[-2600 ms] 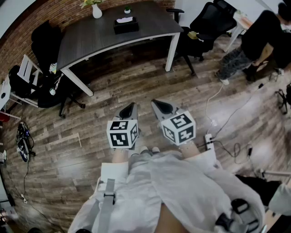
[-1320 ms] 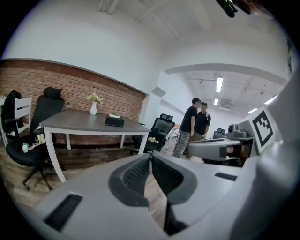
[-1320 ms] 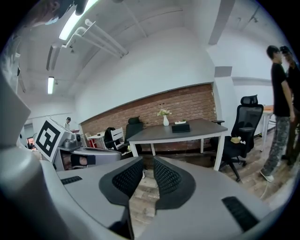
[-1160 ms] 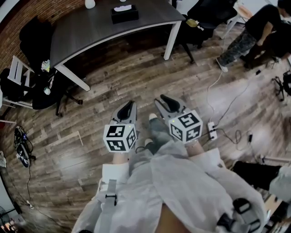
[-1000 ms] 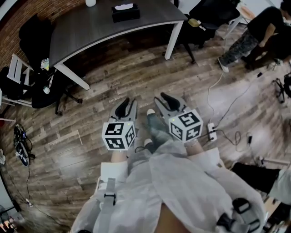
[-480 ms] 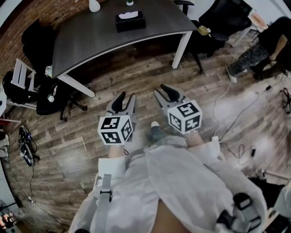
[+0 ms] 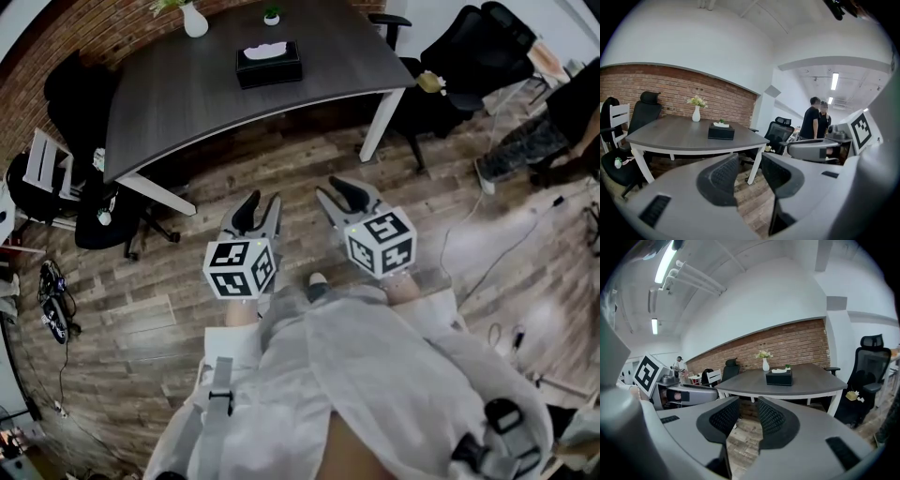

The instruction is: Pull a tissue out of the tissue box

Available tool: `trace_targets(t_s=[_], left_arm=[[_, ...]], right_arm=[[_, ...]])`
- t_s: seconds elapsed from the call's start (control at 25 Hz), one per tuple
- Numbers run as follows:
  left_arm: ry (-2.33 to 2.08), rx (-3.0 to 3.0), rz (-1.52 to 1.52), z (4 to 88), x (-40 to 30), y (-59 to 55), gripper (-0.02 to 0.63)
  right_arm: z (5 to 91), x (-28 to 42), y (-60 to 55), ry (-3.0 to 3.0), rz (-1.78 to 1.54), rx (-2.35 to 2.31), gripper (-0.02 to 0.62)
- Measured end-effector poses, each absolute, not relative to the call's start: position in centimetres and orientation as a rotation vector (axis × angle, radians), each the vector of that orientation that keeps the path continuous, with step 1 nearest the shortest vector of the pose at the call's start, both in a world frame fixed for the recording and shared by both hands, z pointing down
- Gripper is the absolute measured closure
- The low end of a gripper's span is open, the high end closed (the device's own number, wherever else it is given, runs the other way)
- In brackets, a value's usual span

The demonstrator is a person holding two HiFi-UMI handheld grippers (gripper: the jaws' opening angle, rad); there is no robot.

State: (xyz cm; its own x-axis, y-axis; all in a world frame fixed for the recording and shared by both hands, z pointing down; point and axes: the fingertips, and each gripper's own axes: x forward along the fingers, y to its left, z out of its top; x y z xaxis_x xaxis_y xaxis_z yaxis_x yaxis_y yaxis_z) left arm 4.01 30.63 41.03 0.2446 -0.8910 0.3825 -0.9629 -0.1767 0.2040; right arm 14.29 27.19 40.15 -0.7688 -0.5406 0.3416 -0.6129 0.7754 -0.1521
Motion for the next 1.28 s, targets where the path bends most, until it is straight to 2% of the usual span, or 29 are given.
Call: trace_targets(t_s=[0.64,1.28], left_arm=[[-1.649,2.103,0.3,43.6,1.0,23.3,0.469],[-1.576,2.223,0.281,40.5,-9.9,7.2,0.469]], right_arm=[[43.0,10.1,20.2,-2.636,0.42,0.849,0.495],[40.8,-0.2,5.4,-2.622,0.396,0.976,0.495]])
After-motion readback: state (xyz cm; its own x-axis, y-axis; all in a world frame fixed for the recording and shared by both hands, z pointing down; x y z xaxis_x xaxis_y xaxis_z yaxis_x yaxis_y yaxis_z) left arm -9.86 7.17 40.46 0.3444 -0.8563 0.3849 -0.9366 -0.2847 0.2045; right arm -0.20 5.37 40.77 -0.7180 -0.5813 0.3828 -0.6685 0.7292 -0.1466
